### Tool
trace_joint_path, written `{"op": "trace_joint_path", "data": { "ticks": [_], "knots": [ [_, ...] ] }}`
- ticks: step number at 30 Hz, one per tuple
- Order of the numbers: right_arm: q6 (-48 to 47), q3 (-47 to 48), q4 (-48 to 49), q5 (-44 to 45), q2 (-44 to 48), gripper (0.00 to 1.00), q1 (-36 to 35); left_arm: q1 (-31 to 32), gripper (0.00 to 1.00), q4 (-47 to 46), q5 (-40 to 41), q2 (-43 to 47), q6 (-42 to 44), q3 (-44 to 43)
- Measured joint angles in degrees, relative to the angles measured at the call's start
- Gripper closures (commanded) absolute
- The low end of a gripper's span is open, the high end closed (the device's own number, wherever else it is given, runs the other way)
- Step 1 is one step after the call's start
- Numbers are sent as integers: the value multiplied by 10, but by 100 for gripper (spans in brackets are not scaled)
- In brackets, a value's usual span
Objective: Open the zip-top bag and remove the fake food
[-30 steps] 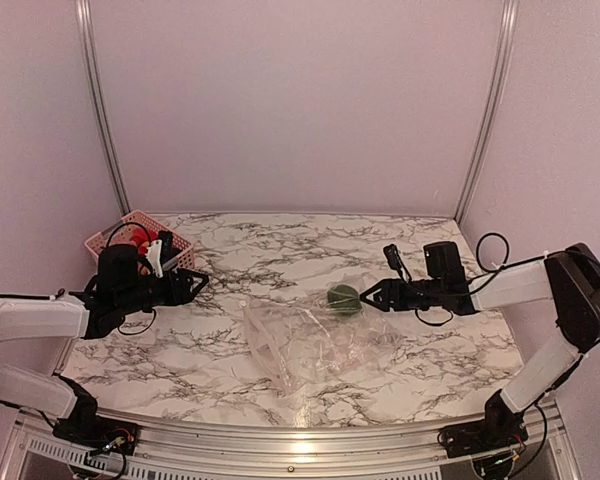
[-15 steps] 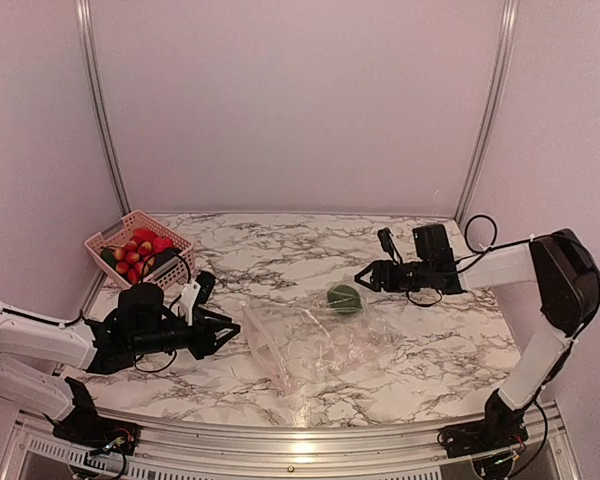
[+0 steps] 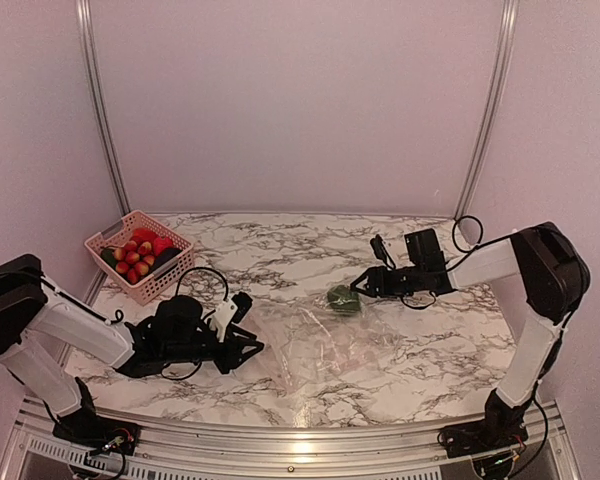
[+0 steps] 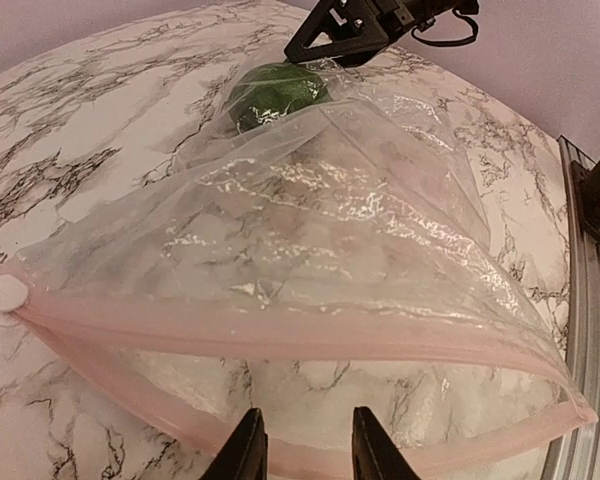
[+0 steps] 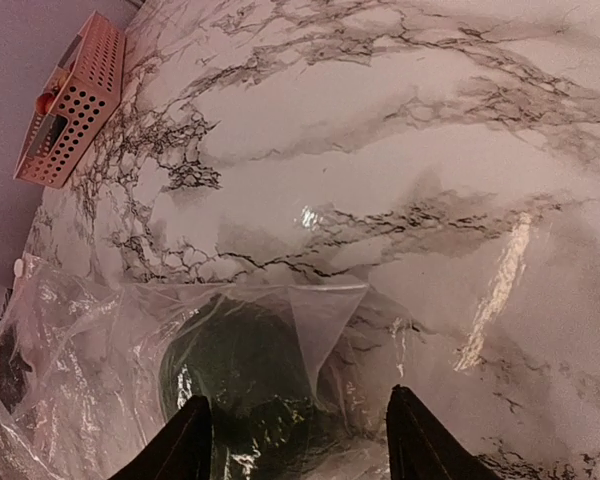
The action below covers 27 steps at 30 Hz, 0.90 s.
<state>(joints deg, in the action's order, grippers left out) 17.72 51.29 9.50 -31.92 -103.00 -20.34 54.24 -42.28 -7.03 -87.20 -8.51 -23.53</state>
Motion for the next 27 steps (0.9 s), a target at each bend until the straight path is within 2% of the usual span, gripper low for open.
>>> {"op": "trace_joint_path", "data": {
  "ticks": [3, 6, 10, 13, 14, 20, 27],
  "knots": [
    [1, 4, 8, -14, -15, 50, 0, 0, 68, -18, -3, -33, 0, -21],
    [3, 7, 23, -30, -29, 60, 0, 0, 68, -34, -8, -65, 0, -47],
    [5, 11, 43, -48, -39, 79, 0, 1, 65, -58, -11, -112, -1, -86],
    [8, 12, 59, -57, -42, 97, -2, 1, 62, -78, -10, -144, -3, -103],
    [8, 12, 64, -61, -42, 100, -4, 1, 61, -89, -9, -155, -4, -107],
    [12, 1, 57, -59, -29, 100, -17, 1, 54, -146, -4, -212, -4, -114],
    [16, -7, 35, -56, 49, 100, -31, 1, 43, -203, 2, -255, 2, -117]
  ]
}}
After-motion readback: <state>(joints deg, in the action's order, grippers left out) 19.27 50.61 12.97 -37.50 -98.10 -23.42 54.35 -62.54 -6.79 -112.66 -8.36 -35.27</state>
